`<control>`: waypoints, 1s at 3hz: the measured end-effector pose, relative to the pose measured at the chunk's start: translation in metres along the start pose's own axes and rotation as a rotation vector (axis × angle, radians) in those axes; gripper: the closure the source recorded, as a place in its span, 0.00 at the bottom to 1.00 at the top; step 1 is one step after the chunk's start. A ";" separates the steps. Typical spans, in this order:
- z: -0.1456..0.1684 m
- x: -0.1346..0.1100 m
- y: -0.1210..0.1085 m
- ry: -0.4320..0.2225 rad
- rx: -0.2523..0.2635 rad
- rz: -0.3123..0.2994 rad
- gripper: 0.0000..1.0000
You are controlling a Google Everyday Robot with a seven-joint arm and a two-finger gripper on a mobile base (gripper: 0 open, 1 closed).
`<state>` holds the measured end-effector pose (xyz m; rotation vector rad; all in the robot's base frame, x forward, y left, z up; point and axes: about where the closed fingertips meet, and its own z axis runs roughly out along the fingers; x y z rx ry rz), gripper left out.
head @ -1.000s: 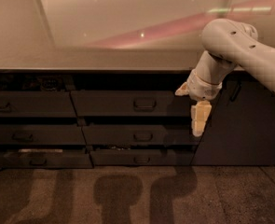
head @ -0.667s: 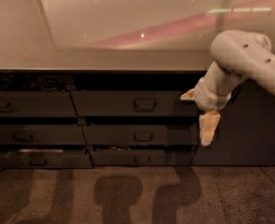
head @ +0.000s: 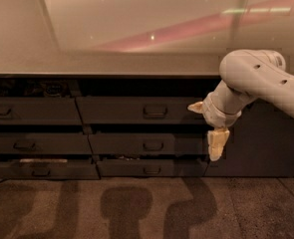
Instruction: Open top drawer
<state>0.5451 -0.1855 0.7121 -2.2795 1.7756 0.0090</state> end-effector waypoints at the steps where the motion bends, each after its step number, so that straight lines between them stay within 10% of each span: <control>1: -0.008 0.007 -0.026 0.019 -0.012 0.036 0.00; 3: -0.032 0.012 -0.066 0.043 -0.005 0.074 0.00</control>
Offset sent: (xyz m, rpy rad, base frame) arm 0.0976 -0.0053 0.0721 -0.0580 0.0167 -0.1326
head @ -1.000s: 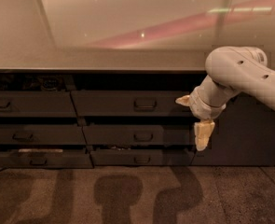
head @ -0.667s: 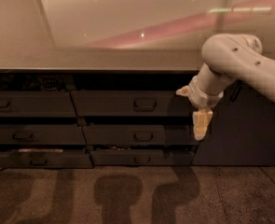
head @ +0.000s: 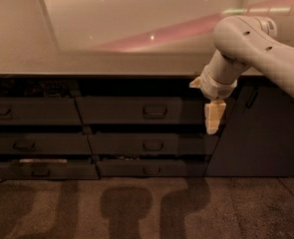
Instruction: Open top drawer
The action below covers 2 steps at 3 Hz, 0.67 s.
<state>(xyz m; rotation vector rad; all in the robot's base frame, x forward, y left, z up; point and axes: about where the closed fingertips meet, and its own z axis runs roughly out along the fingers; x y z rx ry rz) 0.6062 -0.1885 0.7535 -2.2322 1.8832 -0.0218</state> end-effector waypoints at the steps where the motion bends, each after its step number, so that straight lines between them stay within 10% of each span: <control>1: 0.020 0.021 -0.004 0.018 -0.028 0.048 0.00; 2: 0.043 0.039 -0.008 0.031 -0.083 0.078 0.00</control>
Offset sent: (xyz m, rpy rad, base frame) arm 0.0337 -0.0422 -0.0639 -0.0543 0.1448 -0.0937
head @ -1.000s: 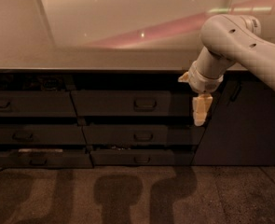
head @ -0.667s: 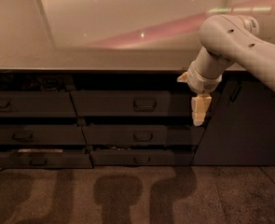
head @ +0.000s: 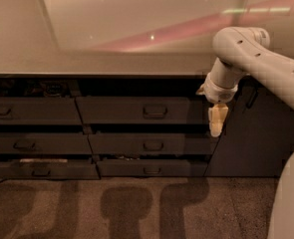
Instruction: Open top drawer
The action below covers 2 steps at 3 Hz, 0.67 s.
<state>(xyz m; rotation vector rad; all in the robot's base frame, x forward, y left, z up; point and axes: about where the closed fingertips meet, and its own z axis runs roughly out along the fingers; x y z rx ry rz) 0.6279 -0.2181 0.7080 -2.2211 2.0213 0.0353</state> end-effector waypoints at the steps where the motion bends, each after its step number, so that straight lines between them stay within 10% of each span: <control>1: 0.000 0.000 0.000 0.000 0.000 0.000 0.00; 2: 0.014 -0.012 0.008 0.004 0.087 -0.076 0.00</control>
Offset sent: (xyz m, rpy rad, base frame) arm -0.0390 0.0195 0.0202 -0.0530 -0.3819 0.2518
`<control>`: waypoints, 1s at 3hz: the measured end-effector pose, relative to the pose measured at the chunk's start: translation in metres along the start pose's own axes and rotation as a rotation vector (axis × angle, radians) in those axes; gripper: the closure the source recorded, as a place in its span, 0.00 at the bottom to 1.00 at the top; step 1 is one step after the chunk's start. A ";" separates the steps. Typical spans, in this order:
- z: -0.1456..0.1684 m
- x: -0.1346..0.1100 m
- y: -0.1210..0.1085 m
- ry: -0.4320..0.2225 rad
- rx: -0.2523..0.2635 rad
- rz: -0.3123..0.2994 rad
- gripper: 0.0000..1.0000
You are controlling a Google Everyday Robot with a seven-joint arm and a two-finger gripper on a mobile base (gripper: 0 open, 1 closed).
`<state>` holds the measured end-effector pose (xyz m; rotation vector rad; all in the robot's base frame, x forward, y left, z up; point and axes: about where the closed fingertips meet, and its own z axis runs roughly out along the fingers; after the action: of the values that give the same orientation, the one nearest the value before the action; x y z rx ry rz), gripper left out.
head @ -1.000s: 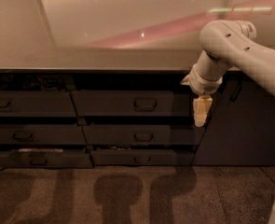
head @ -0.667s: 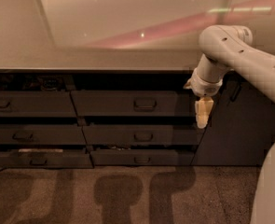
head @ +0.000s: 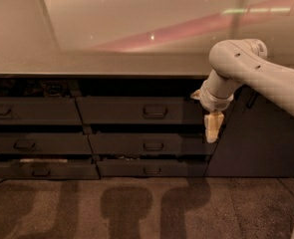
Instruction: Open top drawer
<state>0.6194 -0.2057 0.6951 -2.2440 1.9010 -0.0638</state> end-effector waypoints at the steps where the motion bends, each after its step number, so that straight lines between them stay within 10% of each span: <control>1: 0.000 0.000 0.000 0.000 0.000 0.000 0.00; 3: 0.007 0.042 -0.029 0.065 -0.051 0.130 0.00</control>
Offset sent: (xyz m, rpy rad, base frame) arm 0.0540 -0.0514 0.0006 -0.0827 0.0687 -0.2004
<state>0.6560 -0.2418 0.6890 -2.1693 2.1001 -0.0709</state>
